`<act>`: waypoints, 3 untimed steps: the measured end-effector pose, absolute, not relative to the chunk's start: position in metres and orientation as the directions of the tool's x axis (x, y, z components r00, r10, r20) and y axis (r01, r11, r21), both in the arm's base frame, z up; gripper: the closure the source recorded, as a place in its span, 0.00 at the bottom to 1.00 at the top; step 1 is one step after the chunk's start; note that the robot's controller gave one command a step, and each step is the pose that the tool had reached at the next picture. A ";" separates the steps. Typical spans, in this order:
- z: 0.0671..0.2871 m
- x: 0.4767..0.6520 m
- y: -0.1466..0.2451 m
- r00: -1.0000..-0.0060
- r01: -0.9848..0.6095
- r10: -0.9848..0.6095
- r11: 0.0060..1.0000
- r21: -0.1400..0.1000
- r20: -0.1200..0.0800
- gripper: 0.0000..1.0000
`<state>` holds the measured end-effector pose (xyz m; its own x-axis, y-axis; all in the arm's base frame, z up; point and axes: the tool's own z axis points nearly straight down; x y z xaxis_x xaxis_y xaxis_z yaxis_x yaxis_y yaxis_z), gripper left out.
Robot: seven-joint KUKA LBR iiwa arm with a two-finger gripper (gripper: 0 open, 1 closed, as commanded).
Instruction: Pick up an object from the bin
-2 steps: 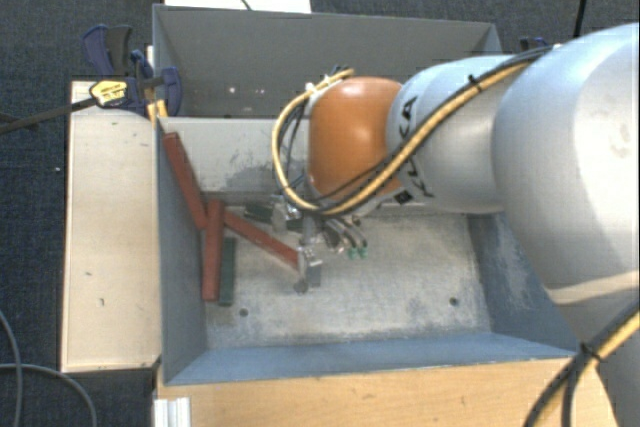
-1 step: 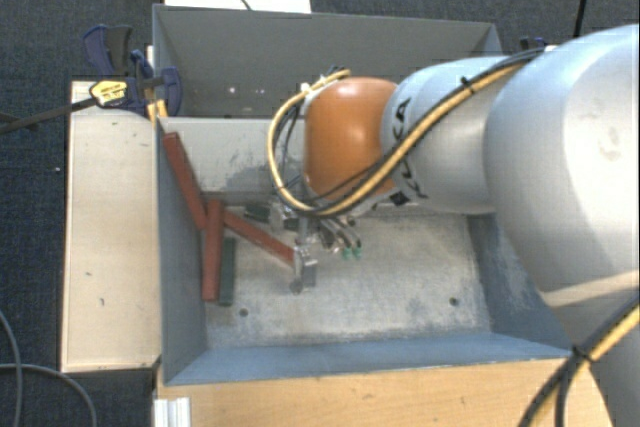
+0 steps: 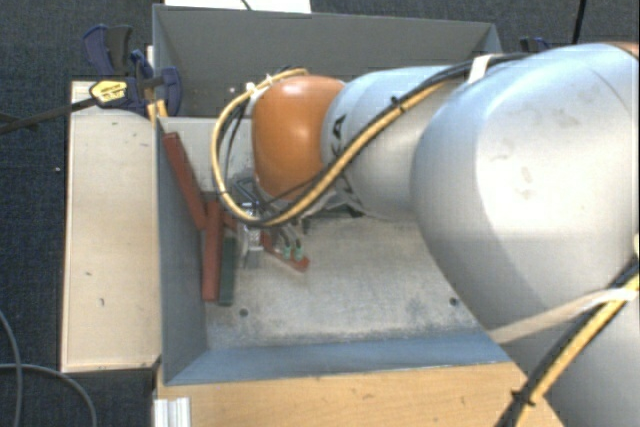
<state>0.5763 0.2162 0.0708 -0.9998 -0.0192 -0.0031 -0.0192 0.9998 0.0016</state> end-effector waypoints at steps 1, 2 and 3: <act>0.071 0.576 0.216 -1.000 -0.020 -0.020 1.000 0.001 -0.003 1.00; 0.121 0.574 0.212 -0.997 -0.077 -0.077 0.997 -0.001 0.004 1.00; 0.172 0.506 0.252 -0.999 -0.036 -0.036 0.999 0.001 -0.001 1.00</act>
Offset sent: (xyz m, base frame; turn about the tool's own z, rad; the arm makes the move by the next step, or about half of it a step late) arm -0.0012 -0.0080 0.1200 -0.1335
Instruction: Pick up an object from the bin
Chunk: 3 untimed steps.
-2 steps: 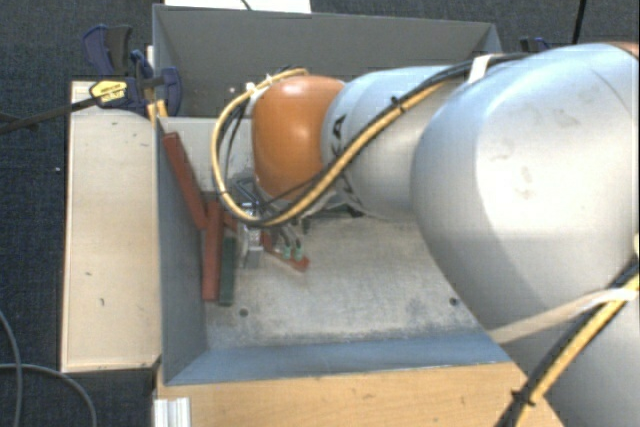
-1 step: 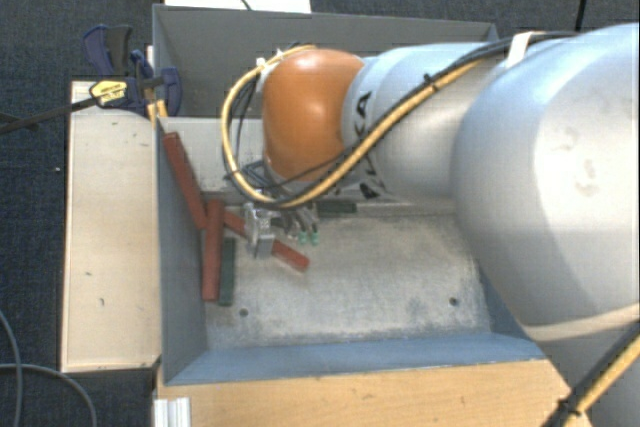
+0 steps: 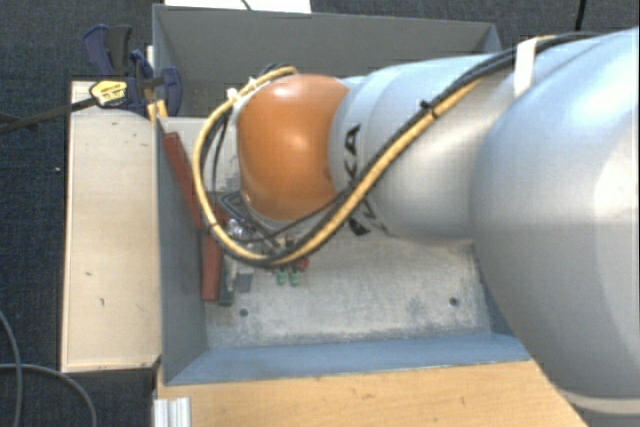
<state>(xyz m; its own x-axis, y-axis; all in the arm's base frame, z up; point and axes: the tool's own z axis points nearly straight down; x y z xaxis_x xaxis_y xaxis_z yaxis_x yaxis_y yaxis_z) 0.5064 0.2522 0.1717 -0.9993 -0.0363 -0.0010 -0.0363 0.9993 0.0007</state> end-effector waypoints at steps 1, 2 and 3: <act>0.172 0.506 0.252 -0.999 -0.037 -0.037 0.999 0.001 -0.001 1.00; 0.153 0.545 0.249 -0.998 0.060 0.060 0.998 0.005 -0.005 1.00; 0.137 0.568 0.245 -0.993 0.115 0.115 0.993 0.001 -0.004 1.00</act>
Offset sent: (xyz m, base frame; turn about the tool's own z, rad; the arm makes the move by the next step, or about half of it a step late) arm 0.0755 -0.0094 -0.0452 0.1931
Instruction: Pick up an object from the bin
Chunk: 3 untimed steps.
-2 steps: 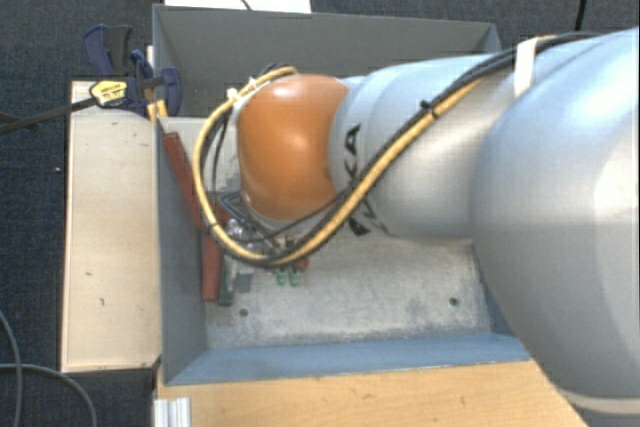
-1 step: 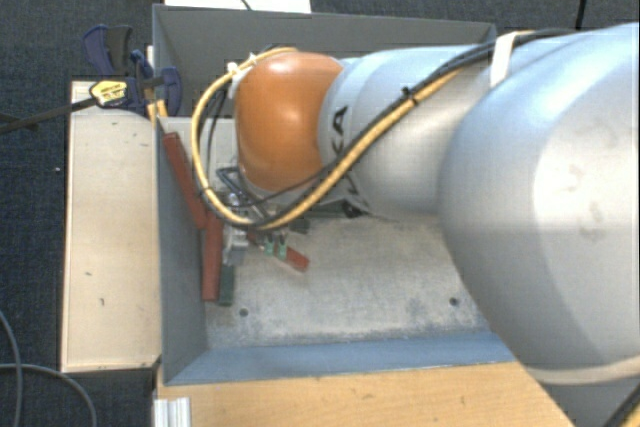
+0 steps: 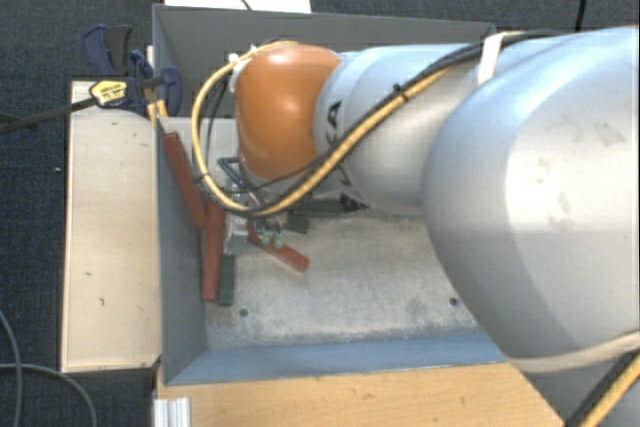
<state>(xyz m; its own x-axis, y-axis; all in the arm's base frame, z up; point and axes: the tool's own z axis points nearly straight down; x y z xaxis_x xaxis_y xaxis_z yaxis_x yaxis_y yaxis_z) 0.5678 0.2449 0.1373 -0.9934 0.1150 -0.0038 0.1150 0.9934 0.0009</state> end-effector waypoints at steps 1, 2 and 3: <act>0.121 0.580 0.250 -0.991 0.133 0.133 0.991 0.002 -0.003 1.00; 0.132 0.566 0.200 -0.997 0.081 0.081 0.997 0.000 -0.001 1.00; 0.139 0.556 0.224 -0.992 0.126 0.126 0.992 0.002 -0.003 0.00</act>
Offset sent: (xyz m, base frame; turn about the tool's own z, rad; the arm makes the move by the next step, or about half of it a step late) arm -0.0033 -0.0454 -0.0046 -0.0346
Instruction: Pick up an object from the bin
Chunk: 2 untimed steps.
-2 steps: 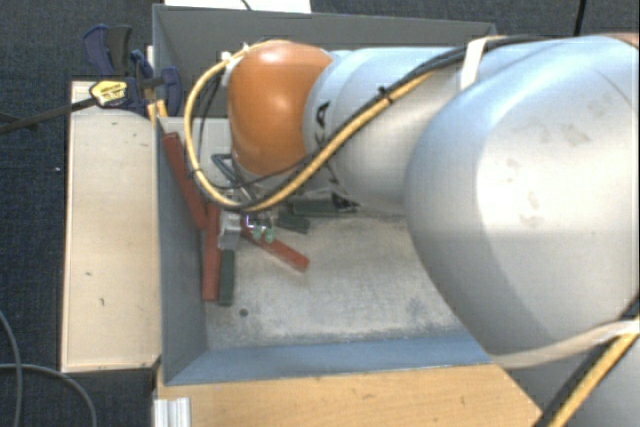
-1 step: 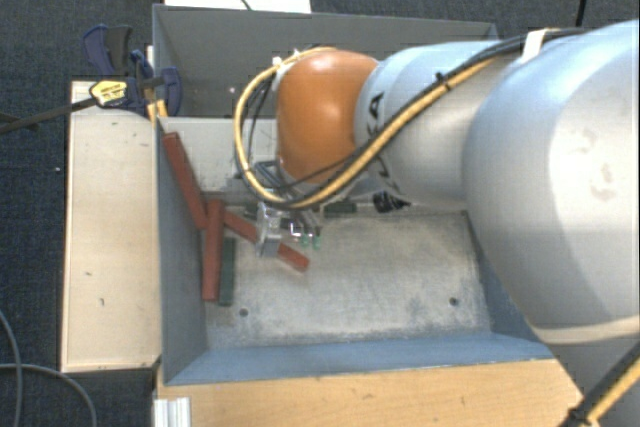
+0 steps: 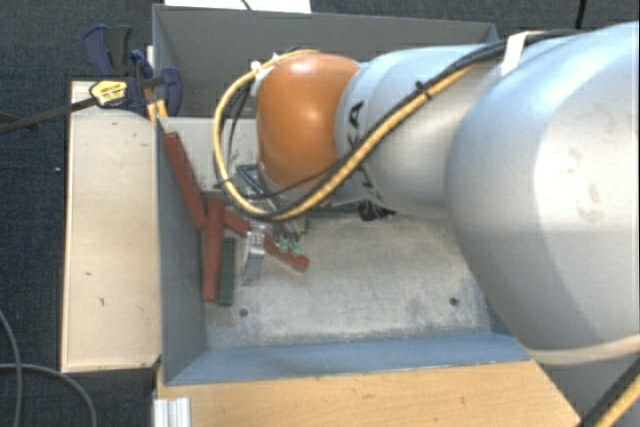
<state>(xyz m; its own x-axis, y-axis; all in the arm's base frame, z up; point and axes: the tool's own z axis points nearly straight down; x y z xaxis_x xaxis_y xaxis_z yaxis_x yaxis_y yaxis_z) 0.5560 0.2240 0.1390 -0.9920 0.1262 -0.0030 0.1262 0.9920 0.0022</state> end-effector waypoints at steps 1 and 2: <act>0.139 0.556 0.224 -0.992 0.126 0.126 0.992 0.002 -0.003 0.00; 0.086 0.570 0.211 -0.990 0.142 0.142 0.990 0.004 -0.007 0.00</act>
Offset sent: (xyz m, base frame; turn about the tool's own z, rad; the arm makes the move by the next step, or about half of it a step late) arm 0.0150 -0.0174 -0.0690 0.0183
